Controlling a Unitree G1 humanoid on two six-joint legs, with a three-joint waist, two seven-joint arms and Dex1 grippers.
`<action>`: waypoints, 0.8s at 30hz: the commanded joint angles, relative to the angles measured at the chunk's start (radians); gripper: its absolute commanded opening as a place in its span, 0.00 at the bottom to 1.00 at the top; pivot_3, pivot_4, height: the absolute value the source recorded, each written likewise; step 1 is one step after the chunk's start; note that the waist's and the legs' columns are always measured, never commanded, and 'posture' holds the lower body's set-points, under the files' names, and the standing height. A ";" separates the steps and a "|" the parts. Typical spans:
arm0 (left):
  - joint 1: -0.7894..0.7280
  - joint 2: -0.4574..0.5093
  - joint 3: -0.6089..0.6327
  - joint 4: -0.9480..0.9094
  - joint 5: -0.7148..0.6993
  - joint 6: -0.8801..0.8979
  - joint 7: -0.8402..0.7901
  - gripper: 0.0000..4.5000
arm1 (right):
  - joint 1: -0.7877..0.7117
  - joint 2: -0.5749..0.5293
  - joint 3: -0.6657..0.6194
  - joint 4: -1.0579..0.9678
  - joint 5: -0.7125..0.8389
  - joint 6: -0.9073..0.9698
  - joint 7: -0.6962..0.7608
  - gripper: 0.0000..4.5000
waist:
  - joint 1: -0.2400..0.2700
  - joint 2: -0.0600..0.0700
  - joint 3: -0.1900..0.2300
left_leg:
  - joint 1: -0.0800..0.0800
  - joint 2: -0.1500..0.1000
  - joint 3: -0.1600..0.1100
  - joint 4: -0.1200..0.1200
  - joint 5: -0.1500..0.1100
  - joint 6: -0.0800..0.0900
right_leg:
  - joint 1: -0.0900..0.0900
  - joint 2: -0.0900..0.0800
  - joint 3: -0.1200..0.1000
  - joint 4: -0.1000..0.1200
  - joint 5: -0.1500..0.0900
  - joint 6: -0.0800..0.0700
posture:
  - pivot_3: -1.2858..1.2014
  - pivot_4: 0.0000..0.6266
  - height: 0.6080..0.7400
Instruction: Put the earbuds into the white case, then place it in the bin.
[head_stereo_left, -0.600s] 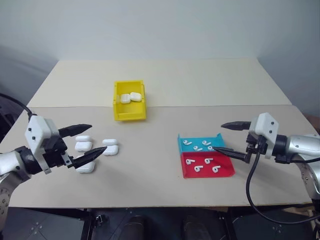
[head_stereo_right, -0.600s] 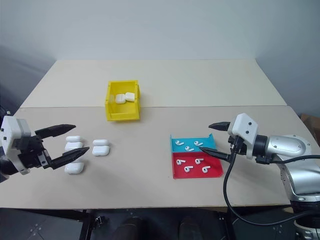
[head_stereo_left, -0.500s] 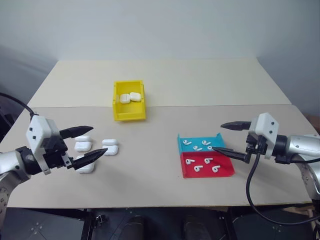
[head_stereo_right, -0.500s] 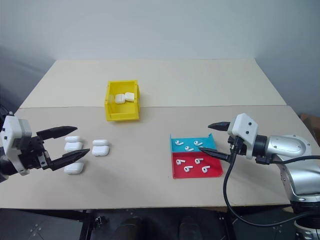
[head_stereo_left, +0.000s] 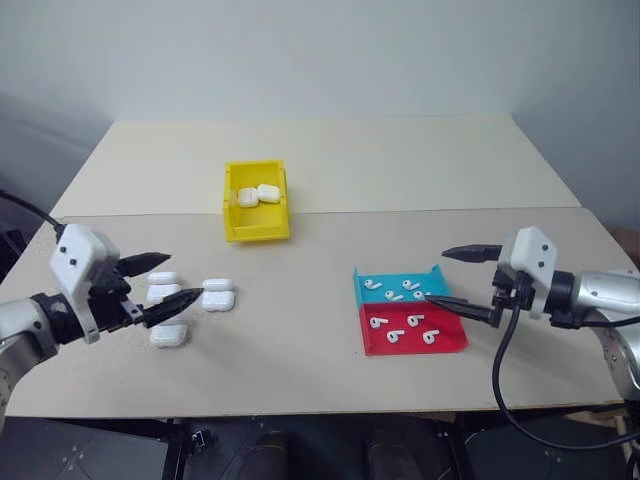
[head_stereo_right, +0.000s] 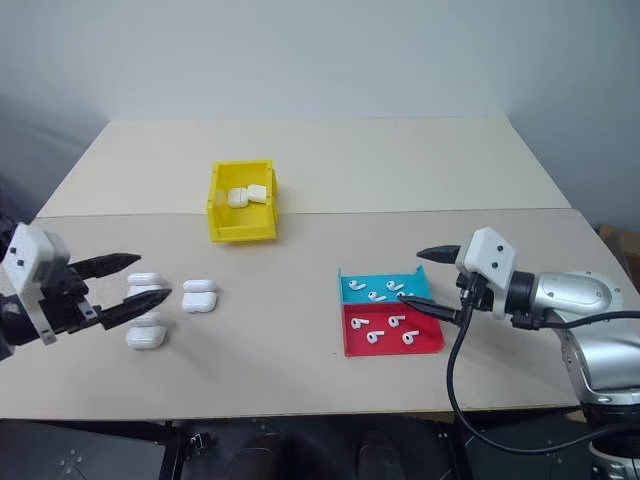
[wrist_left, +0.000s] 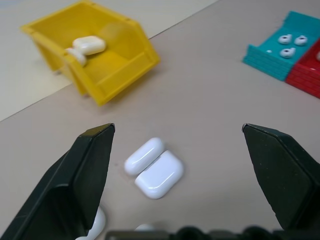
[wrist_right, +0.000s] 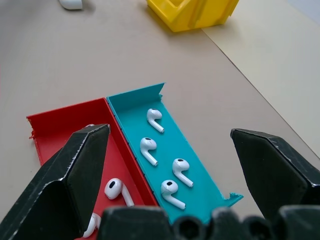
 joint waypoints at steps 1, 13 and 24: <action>-0.011 0.022 0.101 0.072 -0.076 0.075 -0.026 0.99 | -0.004 -0.023 -0.032 -0.032 0.036 0.036 0.001 1.00 | -0.002 0.000 0.000 | 0.000 0.000 0.000 0.000 0.000 0.000 | 0.000 0.000 0.000 0.000 0.000 0.000 | 0.52 0.24 1.00; 0.060 0.204 0.099 0.485 -0.207 0.387 -0.344 0.99 | 0.083 -0.030 -0.052 -0.179 0.104 0.203 -0.081 1.00 | -0.001 -0.001 0.001 | 0.000 0.000 0.001 -0.001 0.000 0.000 | -0.001 0.000 0.001 0.000 0.000 0.000 | 0.52 0.24 1.00; -0.177 0.232 -0.234 0.820 -0.036 0.366 -0.405 0.99 | 0.149 -0.021 -0.113 -0.264 0.159 0.291 -0.153 1.00 | 0.003 -0.006 0.002 | 0.000 0.000 0.002 -0.001 0.000 0.000 | -0.002 0.000 0.001 0.000 0.000 0.000 | 0.52 0.24 1.00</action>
